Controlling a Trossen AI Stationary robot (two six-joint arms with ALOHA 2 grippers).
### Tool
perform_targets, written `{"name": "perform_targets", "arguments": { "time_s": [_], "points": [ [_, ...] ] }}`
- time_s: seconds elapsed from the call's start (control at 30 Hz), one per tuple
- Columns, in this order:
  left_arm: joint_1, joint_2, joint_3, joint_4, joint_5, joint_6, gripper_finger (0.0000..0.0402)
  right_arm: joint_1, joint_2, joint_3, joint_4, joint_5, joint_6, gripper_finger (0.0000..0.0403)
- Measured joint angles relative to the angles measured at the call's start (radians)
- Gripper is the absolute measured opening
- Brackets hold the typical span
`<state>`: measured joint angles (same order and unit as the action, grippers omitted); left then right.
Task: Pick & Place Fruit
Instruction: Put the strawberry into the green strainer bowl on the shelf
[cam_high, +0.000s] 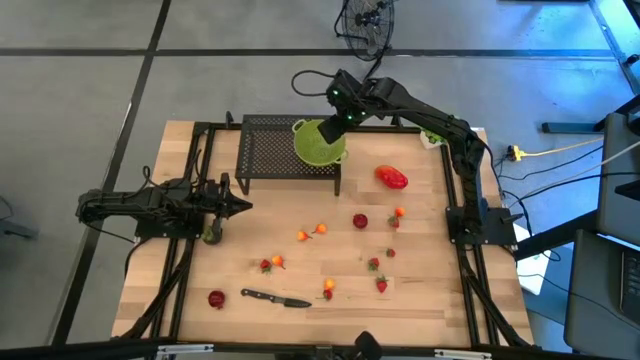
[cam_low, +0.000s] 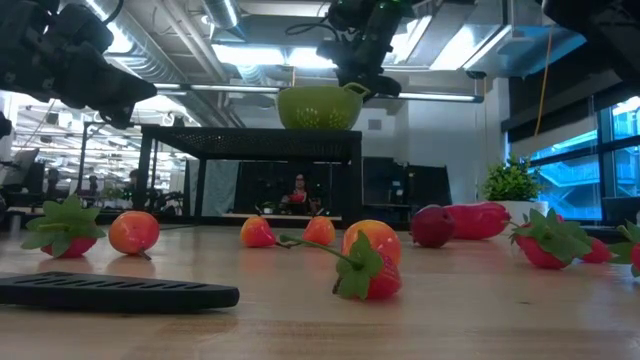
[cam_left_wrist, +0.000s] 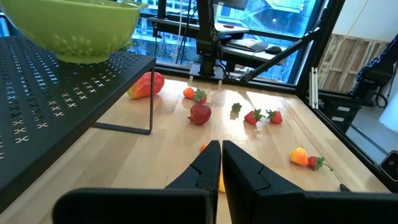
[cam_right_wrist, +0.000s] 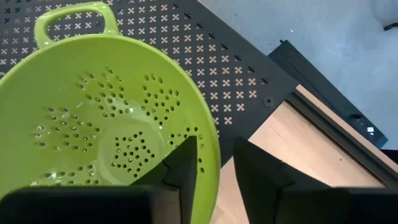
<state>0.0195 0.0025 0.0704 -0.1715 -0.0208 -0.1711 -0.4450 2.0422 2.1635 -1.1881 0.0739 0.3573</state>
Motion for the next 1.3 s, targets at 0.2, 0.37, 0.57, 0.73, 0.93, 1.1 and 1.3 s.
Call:
{"name": "perform_targets", "arguments": {
  "time_s": [0.2,0.37,0.57,0.73,0.93,1.1,1.3],
  "points": [
    [0.000,0.000,0.000,0.000,0.000,0.000,0.0012,-0.001,0.000,0.000,0.001,0.021,-0.002,0.0156],
    [0.000,0.000,0.000,0.000,0.002,0.000,0.0012,-0.013,0.000,0.000,0.003,0.016,-0.030,0.0191],
    [0.000,0.000,0.000,0.004,0.046,0.000,0.0012,-0.026,-0.003,0.000,0.023,-0.015,-0.052,0.0214],
    [0.000,0.000,-0.001,0.010,0.049,0.000,0.0013,-0.030,-0.029,0.000,0.037,-0.049,-0.066,0.0222],
    [0.000,0.000,-0.001,0.010,0.049,0.000,0.0013,-0.031,-0.097,0.000,0.036,-0.054,-0.097,0.0223],
    [0.000,0.000,-0.001,0.010,0.049,0.000,0.0013,-0.026,-0.162,0.000,0.027,-0.056,-0.126,0.0209],
    [0.000,0.000,-0.001,0.012,0.049,0.000,0.0015,0.021,-0.193,0.000,-0.064,-0.056,-0.170,0.0188]
  ]
}}
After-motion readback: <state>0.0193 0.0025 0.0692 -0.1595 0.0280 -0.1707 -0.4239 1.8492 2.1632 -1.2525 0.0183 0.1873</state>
